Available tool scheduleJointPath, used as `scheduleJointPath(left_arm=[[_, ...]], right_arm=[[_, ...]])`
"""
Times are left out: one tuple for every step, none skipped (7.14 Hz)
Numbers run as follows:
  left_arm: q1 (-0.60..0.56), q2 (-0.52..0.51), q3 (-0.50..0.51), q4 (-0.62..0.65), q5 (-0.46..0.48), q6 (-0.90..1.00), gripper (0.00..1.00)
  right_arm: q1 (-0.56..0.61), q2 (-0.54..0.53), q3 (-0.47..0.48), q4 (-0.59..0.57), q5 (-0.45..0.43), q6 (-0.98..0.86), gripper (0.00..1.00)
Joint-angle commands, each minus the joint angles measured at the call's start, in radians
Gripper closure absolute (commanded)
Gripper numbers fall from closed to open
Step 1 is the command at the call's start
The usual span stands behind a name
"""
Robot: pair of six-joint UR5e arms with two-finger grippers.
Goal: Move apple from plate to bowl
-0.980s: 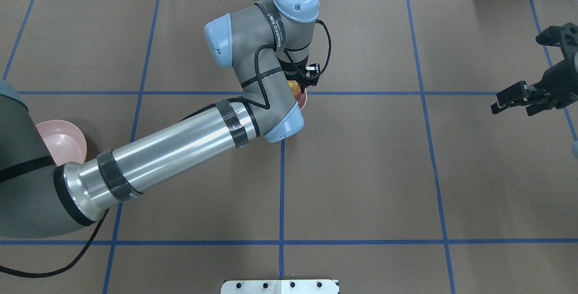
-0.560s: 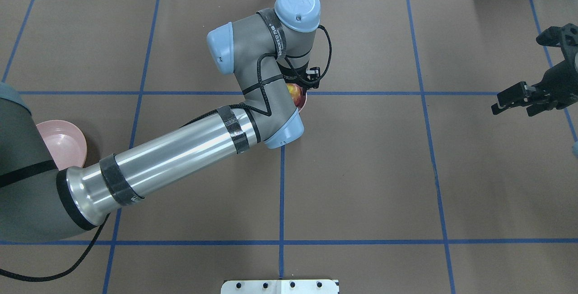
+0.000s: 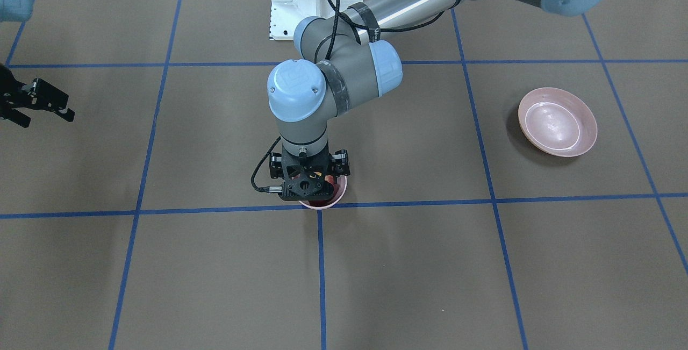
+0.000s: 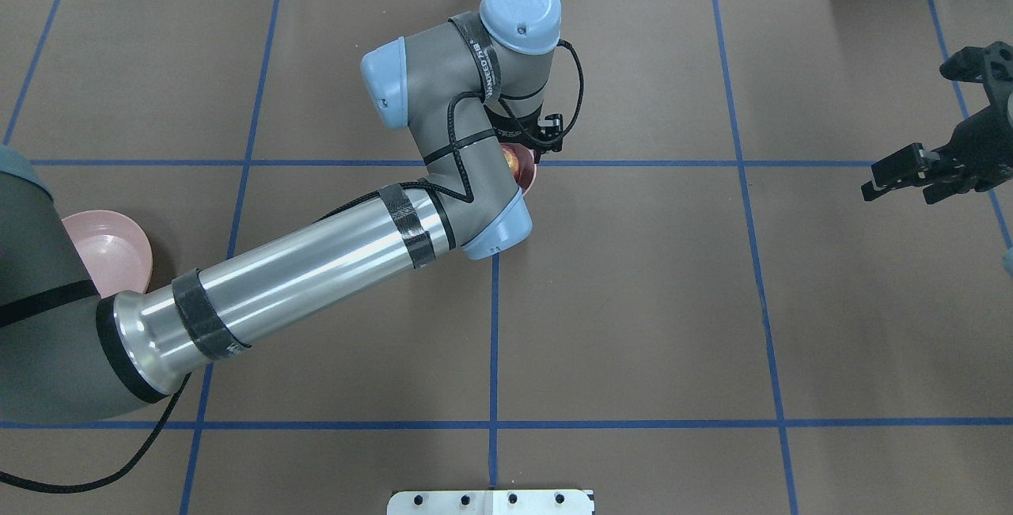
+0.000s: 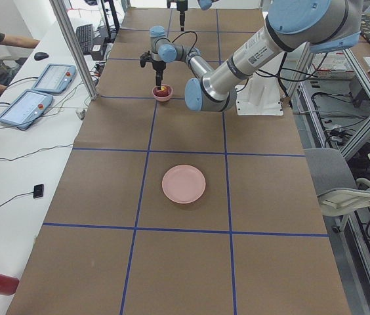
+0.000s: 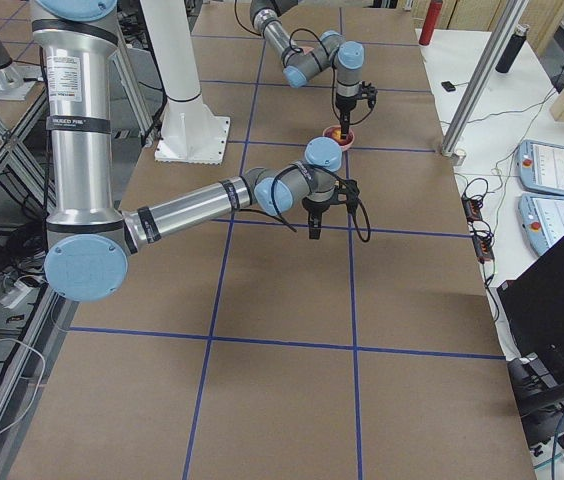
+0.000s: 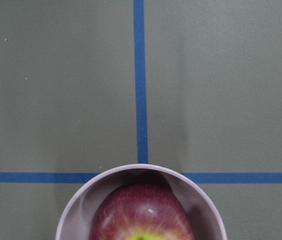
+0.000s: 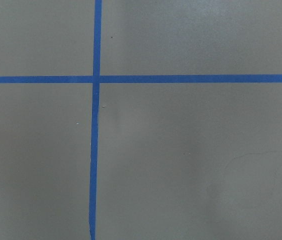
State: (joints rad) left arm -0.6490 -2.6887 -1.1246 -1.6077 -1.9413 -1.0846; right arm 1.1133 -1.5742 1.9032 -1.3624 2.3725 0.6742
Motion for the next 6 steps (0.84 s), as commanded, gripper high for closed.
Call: scheduleJointPath(left_arm=[[-0.033, 0.248, -0.427, 0.172, -0.005, 0.075, 0.02], [-0.058, 0.443, -0.674, 0.216, -0.005, 0.204, 0.02], [-0.117, 0.572, -0.793, 0.219, -0.013, 0.304, 0.02], [-0.183, 0.707, -0.876, 0.218, -0.027, 0.430, 0.02], [-0.298, 0.822, -0.897, 0.201, -0.122, 0.601, 0.02], [-0.414, 0.918, -0.894, 0.198, -0.146, 0.809, 0.02]], right_arm=[[0.025, -0.009, -0.003, 0.000, 0.005, -0.031, 0.00], [0.043, -0.027, -0.009, -0.001, 0.008, -0.080, 0.00], [0.075, -0.030, -0.016, -0.006, 0.008, -0.120, 0.00], [0.097, -0.039, -0.018, -0.007, 0.008, -0.143, 0.00], [0.111, -0.041, -0.026, -0.007, 0.008, -0.166, 0.00], [0.117, -0.044, -0.032, -0.007, 0.008, -0.183, 0.00]])
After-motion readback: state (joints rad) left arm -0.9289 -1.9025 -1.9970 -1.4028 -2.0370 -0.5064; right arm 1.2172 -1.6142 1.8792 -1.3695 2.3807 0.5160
